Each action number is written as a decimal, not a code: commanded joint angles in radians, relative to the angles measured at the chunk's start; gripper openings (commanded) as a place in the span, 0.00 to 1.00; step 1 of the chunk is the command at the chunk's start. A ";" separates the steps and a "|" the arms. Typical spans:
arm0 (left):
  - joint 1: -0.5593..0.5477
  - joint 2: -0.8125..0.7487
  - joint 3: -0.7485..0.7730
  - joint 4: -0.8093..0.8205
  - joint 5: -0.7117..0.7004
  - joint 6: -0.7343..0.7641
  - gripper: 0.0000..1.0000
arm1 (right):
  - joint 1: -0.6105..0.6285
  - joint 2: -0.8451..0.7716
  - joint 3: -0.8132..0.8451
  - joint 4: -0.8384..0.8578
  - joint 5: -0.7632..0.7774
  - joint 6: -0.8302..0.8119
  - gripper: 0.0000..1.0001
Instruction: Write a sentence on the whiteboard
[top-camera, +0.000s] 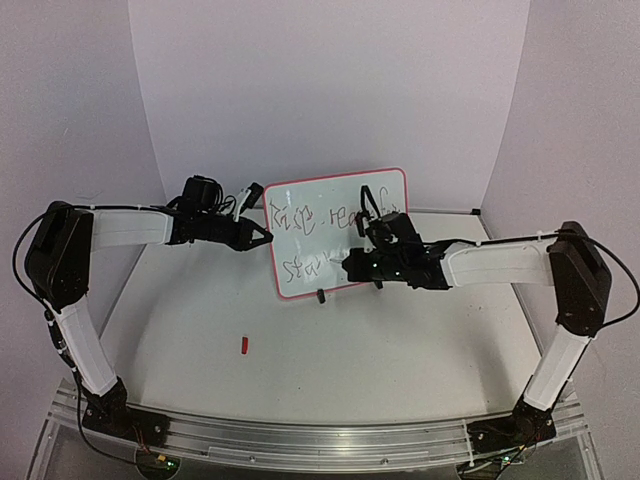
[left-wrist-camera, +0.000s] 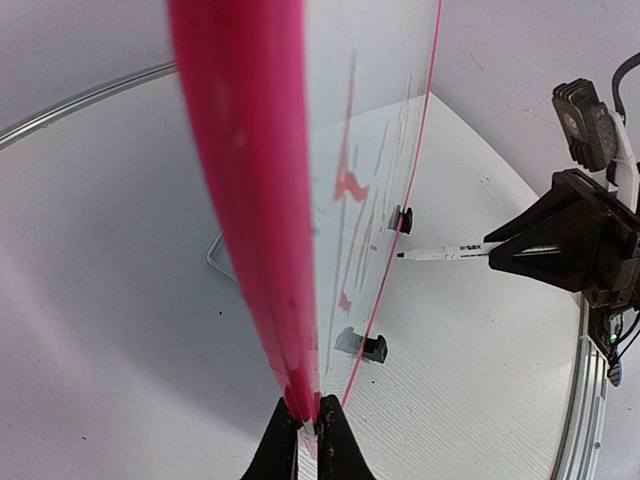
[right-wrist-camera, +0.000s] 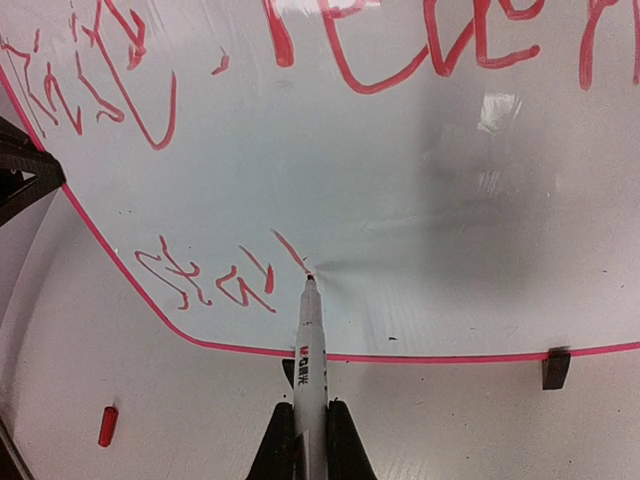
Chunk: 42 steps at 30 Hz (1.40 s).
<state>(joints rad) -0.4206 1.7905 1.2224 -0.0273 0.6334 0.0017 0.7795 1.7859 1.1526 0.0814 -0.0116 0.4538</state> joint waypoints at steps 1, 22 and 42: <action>0.003 -0.036 -0.009 -0.030 -0.041 0.036 0.00 | -0.003 -0.083 -0.021 0.041 0.054 0.012 0.00; 0.002 -0.034 -0.006 -0.029 -0.040 0.039 0.00 | -0.025 0.035 0.079 0.054 -0.071 -0.014 0.00; 0.003 -0.037 -0.008 -0.034 -0.043 0.040 0.00 | -0.025 -0.009 -0.038 0.033 0.012 0.032 0.00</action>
<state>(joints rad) -0.4206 1.7901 1.2224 -0.0273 0.6331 0.0017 0.7589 1.8191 1.1297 0.1097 -0.0608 0.4698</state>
